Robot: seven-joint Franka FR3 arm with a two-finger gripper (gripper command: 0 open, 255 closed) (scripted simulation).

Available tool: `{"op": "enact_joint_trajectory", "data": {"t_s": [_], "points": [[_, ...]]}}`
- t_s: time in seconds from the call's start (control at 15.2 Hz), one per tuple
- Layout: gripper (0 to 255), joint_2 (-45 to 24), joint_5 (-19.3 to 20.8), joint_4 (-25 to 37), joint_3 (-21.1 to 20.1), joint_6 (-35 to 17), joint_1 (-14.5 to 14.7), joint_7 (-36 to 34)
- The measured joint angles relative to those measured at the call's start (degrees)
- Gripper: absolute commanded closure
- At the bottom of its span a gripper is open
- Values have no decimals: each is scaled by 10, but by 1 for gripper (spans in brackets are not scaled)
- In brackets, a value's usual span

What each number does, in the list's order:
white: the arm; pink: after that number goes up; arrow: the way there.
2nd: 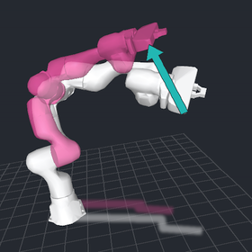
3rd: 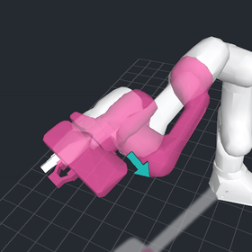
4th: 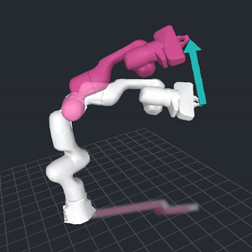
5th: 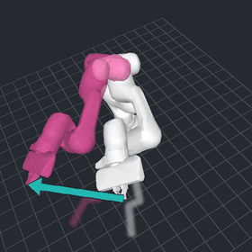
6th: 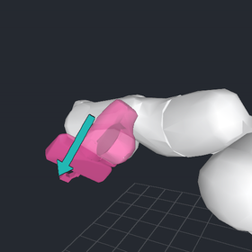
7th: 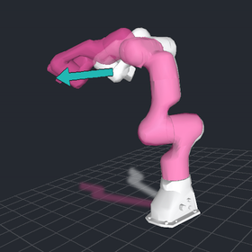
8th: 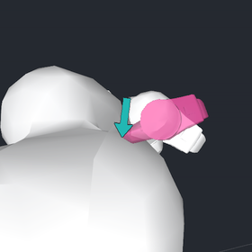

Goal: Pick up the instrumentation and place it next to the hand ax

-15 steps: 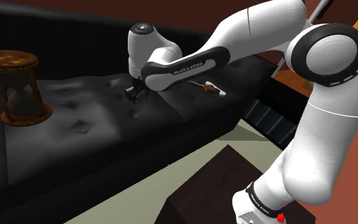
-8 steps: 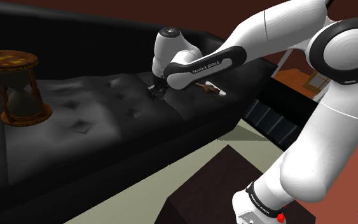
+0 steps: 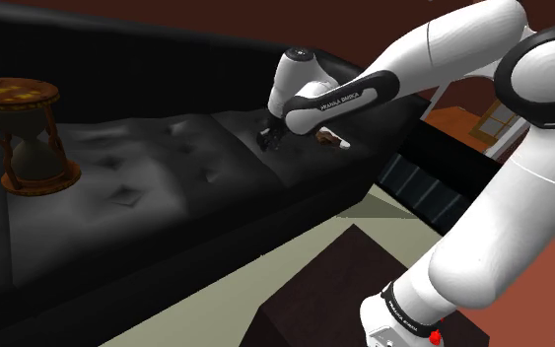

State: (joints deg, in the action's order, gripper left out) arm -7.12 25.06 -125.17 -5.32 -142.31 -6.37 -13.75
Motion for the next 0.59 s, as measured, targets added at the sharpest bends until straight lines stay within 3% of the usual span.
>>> {"op": "enact_joint_trajectory", "data": {"t_s": [0.59], "points": [[255, 7, -38, -23, 50, -53, -79, 148]]}}
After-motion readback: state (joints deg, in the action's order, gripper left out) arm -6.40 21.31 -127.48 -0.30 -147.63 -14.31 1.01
